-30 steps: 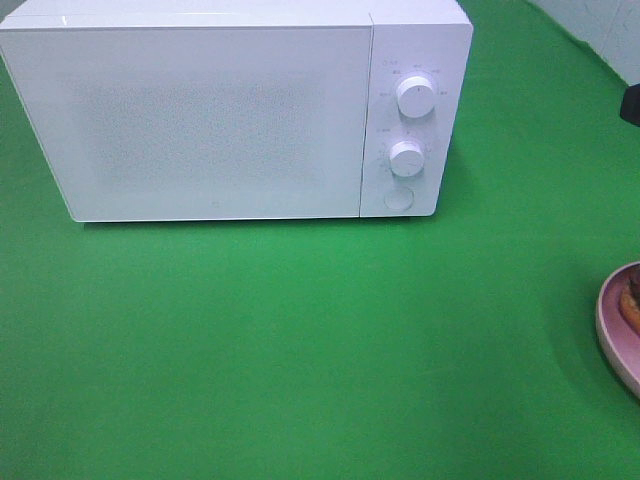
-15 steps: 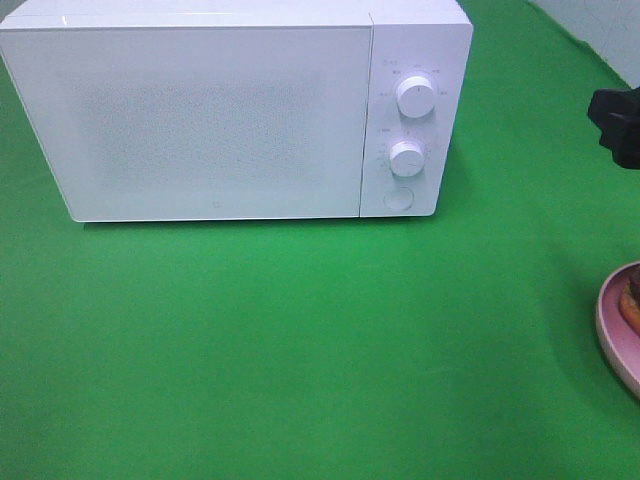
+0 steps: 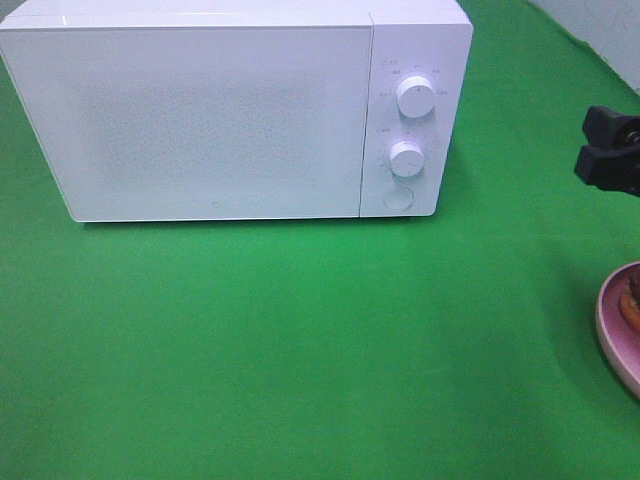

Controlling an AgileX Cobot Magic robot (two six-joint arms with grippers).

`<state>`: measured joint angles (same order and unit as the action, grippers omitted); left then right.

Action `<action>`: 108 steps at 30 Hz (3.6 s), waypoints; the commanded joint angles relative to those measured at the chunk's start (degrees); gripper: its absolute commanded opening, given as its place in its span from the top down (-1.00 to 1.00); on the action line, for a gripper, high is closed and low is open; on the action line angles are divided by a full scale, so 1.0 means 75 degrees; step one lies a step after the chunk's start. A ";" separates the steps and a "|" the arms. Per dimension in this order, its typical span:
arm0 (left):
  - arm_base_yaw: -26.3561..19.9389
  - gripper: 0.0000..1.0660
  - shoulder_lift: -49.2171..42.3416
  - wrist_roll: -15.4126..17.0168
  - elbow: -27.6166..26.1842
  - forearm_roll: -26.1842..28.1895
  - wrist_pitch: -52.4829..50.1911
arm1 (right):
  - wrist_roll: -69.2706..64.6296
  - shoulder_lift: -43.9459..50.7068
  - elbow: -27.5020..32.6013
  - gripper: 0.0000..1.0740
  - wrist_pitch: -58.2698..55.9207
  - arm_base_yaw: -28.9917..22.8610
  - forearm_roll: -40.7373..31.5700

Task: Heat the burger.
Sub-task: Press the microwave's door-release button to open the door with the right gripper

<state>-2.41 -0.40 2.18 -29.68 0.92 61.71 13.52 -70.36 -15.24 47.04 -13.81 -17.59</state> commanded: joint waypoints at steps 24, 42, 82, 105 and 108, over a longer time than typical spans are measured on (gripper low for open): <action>-0.0023 -0.87 -0.0031 0.0000 0.0023 0.0008 -0.0076 | 0.1421 -0.3040 -0.0703 -0.36 0.2727 -0.4423 -0.3973; -0.0023 -0.87 -0.0031 0.0000 0.0023 0.0008 -0.0076 | 0.1413 -0.3804 -0.1543 -0.36 0.2850 -0.4958 -0.4523; -0.0023 -0.87 -0.0031 0.0000 0.0023 0.0008 -0.0076 | -0.9335 -0.3804 -0.1543 0.86 0.1749 -0.4927 -0.4454; -0.0023 -0.87 -0.0031 0.0000 0.0023 0.0008 -0.0076 | -1.1222 -0.4568 -0.2215 1.00 0.0810 -0.3598 -0.3040; -0.0023 -0.87 -0.0031 0.0000 0.0023 0.0008 -0.0076 | -1.1536 -0.4935 -0.2460 1.00 0.0634 -0.3598 -0.3040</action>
<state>-2.41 -0.40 2.18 -29.68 0.92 61.71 -71.16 -106.00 -32.26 52.94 -41.20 -41.31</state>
